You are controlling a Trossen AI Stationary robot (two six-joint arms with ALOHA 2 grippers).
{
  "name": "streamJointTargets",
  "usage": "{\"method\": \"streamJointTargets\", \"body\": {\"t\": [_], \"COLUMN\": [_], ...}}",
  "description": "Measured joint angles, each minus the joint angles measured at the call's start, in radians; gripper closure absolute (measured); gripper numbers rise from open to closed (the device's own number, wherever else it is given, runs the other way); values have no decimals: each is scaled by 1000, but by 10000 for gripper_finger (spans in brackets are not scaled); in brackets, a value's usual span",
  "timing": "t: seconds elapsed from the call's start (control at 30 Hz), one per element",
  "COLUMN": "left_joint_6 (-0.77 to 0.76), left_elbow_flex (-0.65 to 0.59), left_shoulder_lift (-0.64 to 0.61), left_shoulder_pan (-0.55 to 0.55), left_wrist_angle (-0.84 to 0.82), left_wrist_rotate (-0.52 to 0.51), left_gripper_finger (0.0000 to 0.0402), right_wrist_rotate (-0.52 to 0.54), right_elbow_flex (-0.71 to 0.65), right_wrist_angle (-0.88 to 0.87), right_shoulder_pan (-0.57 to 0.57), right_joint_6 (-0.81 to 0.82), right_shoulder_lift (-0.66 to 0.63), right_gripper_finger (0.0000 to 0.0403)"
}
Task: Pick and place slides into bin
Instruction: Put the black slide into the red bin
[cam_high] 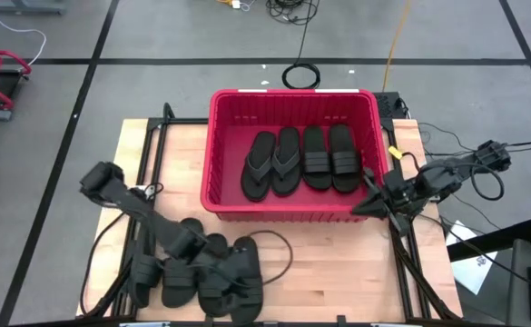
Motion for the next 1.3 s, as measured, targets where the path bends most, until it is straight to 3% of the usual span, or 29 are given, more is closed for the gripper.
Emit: {"method": "streamJointTargets", "body": {"t": [0.13, 0.27, 0.57, 1.1, 1.3], "left_joint_6": [-40, -57, 130, 156, 168], "left_elbow_flex": [0, 0, -8, -248, -284], "left_shoulder_lift": [81, 113, 112, 113, 113], "left_shoulder_pan": [37, 79, 97, 121, 124], "left_wrist_angle": [8, -26, -283, 111, 134], "left_wrist_rotate": [103, 203, 217, 296, 319], "left_gripper_finger": [230, 174, 103, 146, 203], "right_wrist_rotate": [-110, -143, -161, -123, -81], "right_elbow_flex": [-28, -33, -33, -33, -33], "right_wrist_angle": [-1, 4, 39, 73, 123], "right_shoulder_pan": [0, 0, 0, 0, 0], "right_joint_6": [11, 44, 108, 128, 97], "right_shoulder_lift": [-8, -3, -3, 3, 4], "right_gripper_finger": [402, 402, 403, 403, 403]}}
